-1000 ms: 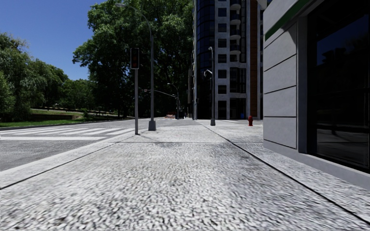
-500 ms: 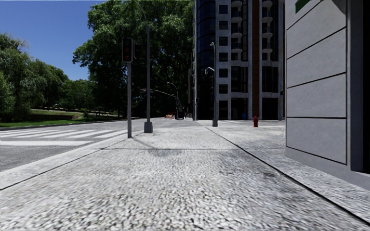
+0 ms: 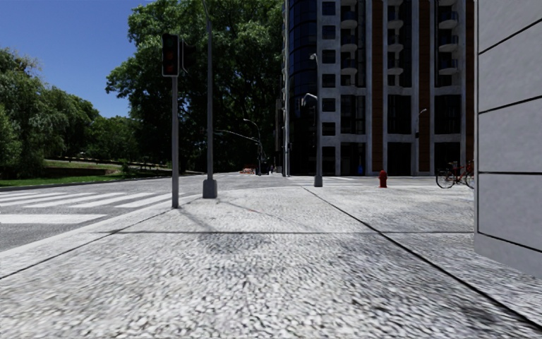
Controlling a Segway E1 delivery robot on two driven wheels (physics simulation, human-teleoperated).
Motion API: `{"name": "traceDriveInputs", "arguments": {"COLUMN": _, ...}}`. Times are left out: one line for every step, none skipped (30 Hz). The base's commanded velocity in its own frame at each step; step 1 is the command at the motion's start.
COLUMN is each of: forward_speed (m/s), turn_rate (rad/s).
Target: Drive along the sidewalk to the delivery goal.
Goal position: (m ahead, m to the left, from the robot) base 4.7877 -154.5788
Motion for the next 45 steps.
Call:
{"name": "traceDriveInputs", "arguments": {"forward_speed": 2.0, "turn_rate": 0.0}}
{"name": "traceDriveInputs", "arguments": {"forward_speed": 2.0, "turn_rate": 0.0}}
{"name": "traceDriveInputs", "arguments": {"forward_speed": 2.0, "turn_rate": 0.0}}
{"name": "traceDriveInputs", "arguments": {"forward_speed": 2.0, "turn_rate": 0.0}}
{"name": "traceDriveInputs", "arguments": {"forward_speed": 2.0, "turn_rate": 0.0}}
{"name": "traceDriveInputs", "arguments": {"forward_speed": 2.0, "turn_rate": 0.0}}
{"name": "traceDriveInputs", "arguments": {"forward_speed": 2.0, "turn_rate": 0.0}}
{"name": "traceDriveInputs", "arguments": {"forward_speed": 2.0, "turn_rate": 0.0}}
{"name": "traceDriveInputs", "arguments": {"forward_speed": 2.0, "turn_rate": 0.0}}
{"name": "traceDriveInputs", "arguments": {"forward_speed": 2.0, "turn_rate": 0.0}}
{"name": "traceDriveInputs", "arguments": {"forward_speed": 2.0, "turn_rate": 0.0}}
{"name": "traceDriveInputs", "arguments": {"forward_speed": 2.0, "turn_rate": 0.0}}
{"name": "traceDriveInputs", "arguments": {"forward_speed": 2.0, "turn_rate": 0.0}}
{"name": "traceDriveInputs", "arguments": {"forward_speed": 2.0, "turn_rate": 0.0}}
{"name": "traceDriveInputs", "arguments": {"forward_speed": 2.0, "turn_rate": 0.0}}
{"name": "traceDriveInputs", "arguments": {"forward_speed": 2.0, "turn_rate": 0.0}}
{"name": "traceDriveInputs", "arguments": {"forward_speed": 2.0, "turn_rate": 0.0}}
{"name": "traceDriveInputs", "arguments": {"forward_speed": 2.0, "turn_rate": 0.0}}
{"name": "traceDriveInputs", "arguments": {"forward_speed": 2.0, "turn_rate": 0.0}}
{"name": "traceDriveInputs", "arguments": {"forward_speed": 2.0, "turn_rate": 0.0}}
{"name": "traceDriveInputs", "arguments": {"forward_speed": 2.0, "turn_rate": 0.0}}
{"name": "traceDriveInputs", "arguments": {"forward_speed": 2.0, "turn_rate": 0.0}}
{"name": "traceDriveInputs", "arguments": {"forward_speed": 2.0, "turn_rate": 0.0}}
{"name": "traceDriveInputs", "arguments": {"forward_speed": 2.0, "turn_rate": 0.0}}
{"name": "traceDriveInputs", "arguments": {"forward_speed": 2.0, "turn_rate": 0.0}}
{"name": "traceDriveInputs", "arguments": {"forward_speed": 2.0, "turn_rate": 0.0}}
{"name": "traceDriveInputs", "arguments": {"forward_speed": 2.0, "turn_rate": 0.0}}
{"name": "traceDriveInputs", "arguments": {"forward_speed": 2.0, "turn_rate": 0.0}}
{"name": "traceDriveInputs", "arguments": {"forward_speed": 2.0, "turn_rate": 0.0}}
{"name": "traceDriveInputs", "arguments": {"forward_speed": 2.0, "turn_rate": 0.0}}
{"name": "traceDriveInputs", "arguments": {"forward_speed": 2.0, "turn_rate": 0.0}}
{"name": "traceDriveInputs", "arguments": {"forward_speed": 2.0, "turn_rate": 0.0}}
{"name": "traceDriveInputs", "arguments": {"forward_speed": 2.0, "turn_rate": 0.0}}
{"name": "traceDriveInputs", "arguments": {"forward_speed": 2.0, "turn_rate": 0.0}}
{"name": "traceDriveInputs", "arguments": {"forward_speed": 2.0, "turn_rate": 0.0}}
{"name": "traceDriveInputs", "arguments": {"forward_speed": 2.0, "turn_rate": 0.0}}
{"name": "traceDriveInputs", "arguments": {"forward_speed": 2.0, "turn_rate": 0.0}}
{"name": "traceDriveInputs", "arguments": {"forward_speed": 2.0, "turn_rate": 0.0}}
{"name": "traceDriveInputs", "arguments": {"forward_speed": 2.0, "turn_rate": 0.0}}
{"name": "traceDriveInputs", "arguments": {"forward_speed": 2.0, "turn_rate": 0.0}}
{"name": "traceDriveInputs", "arguments": {"forward_speed": 2.0, "turn_rate": 0.0}}
{"name": "traceDriveInputs", "arguments": {"forward_speed": 2.0, "turn_rate": 0.0}}
{"name": "traceDriveInputs", "arguments": {"forward_speed": 2.0, "turn_rate": 0.0}}
{"name": "traceDriveInputs", "arguments": {"forward_speed": 2.0, "turn_rate": 0.0}}
{"name": "traceDriveInputs", "arguments": {"forward_speed": 2.0, "turn_rate": 0.0}}
